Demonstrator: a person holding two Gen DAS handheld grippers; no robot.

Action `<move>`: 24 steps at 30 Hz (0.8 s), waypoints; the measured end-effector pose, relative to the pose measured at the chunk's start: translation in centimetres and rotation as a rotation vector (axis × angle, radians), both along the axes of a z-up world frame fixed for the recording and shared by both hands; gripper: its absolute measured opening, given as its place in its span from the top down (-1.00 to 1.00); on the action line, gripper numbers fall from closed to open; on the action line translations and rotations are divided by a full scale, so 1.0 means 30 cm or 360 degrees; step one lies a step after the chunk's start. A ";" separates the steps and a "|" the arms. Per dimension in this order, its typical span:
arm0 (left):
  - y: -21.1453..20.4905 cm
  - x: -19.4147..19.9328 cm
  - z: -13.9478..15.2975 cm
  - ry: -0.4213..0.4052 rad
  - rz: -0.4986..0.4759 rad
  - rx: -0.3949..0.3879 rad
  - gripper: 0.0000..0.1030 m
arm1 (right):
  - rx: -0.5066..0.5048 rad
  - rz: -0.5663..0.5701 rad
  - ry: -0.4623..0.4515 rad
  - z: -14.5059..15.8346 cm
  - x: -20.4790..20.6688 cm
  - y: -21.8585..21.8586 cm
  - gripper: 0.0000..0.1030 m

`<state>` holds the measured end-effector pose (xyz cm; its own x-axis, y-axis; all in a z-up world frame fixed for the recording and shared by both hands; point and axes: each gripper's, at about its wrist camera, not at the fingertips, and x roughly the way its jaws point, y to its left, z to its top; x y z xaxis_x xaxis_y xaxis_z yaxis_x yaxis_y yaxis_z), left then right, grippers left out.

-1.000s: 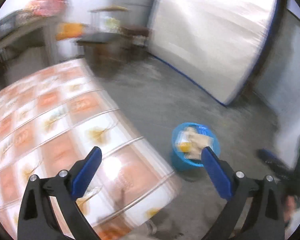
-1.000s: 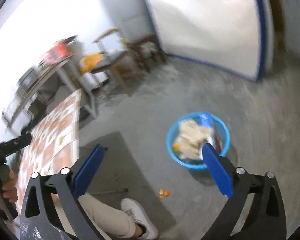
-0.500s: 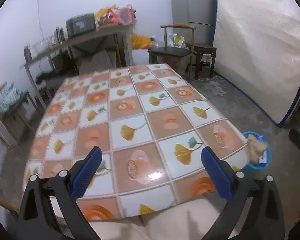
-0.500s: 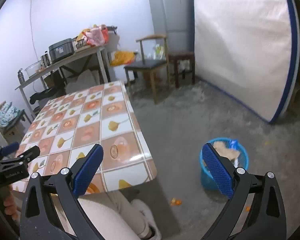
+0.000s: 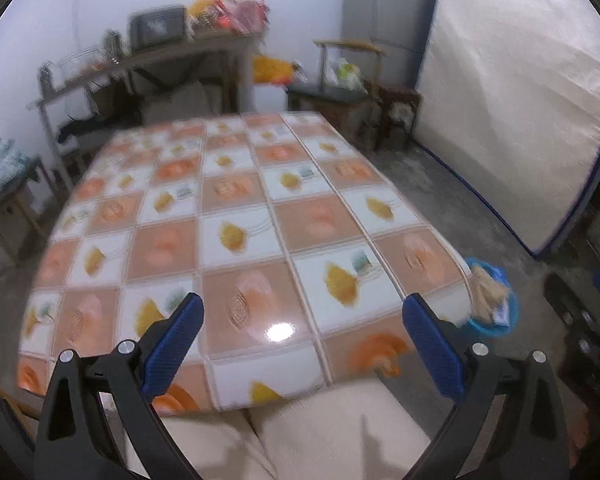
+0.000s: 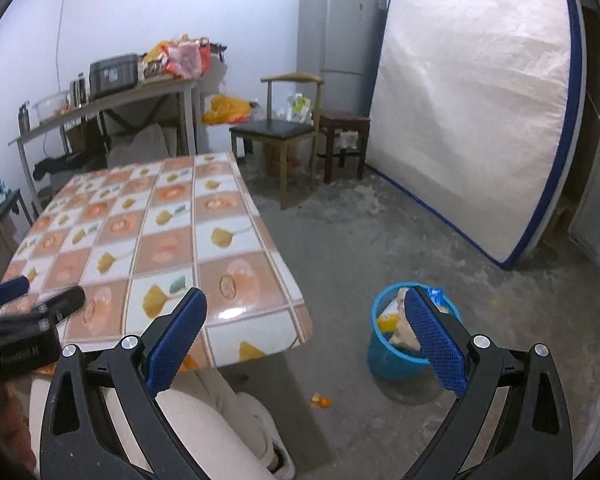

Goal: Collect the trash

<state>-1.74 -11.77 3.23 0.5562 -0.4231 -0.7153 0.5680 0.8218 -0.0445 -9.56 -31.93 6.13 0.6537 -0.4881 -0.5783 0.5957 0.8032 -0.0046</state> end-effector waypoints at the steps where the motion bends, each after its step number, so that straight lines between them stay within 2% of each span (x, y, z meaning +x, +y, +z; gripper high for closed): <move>1: -0.003 -0.005 -0.009 0.0018 -0.0007 0.0009 -0.89 | 0.0009 0.0003 0.0012 -0.006 0.001 0.006 -0.85; 6: -0.014 -0.005 -0.048 0.0075 -0.0007 0.0051 -0.89 | 0.0059 0.0012 0.0066 -0.022 0.003 0.015 -0.85; 14: -0.054 -0.019 -0.065 0.0080 -0.0071 0.0098 -0.89 | 0.0074 -0.0057 0.0118 -0.032 -0.019 -0.008 -0.85; 24: -0.063 -0.044 -0.043 -0.0006 -0.0056 0.0115 -0.89 | 0.0066 -0.0067 0.0117 -0.036 -0.042 -0.006 -0.85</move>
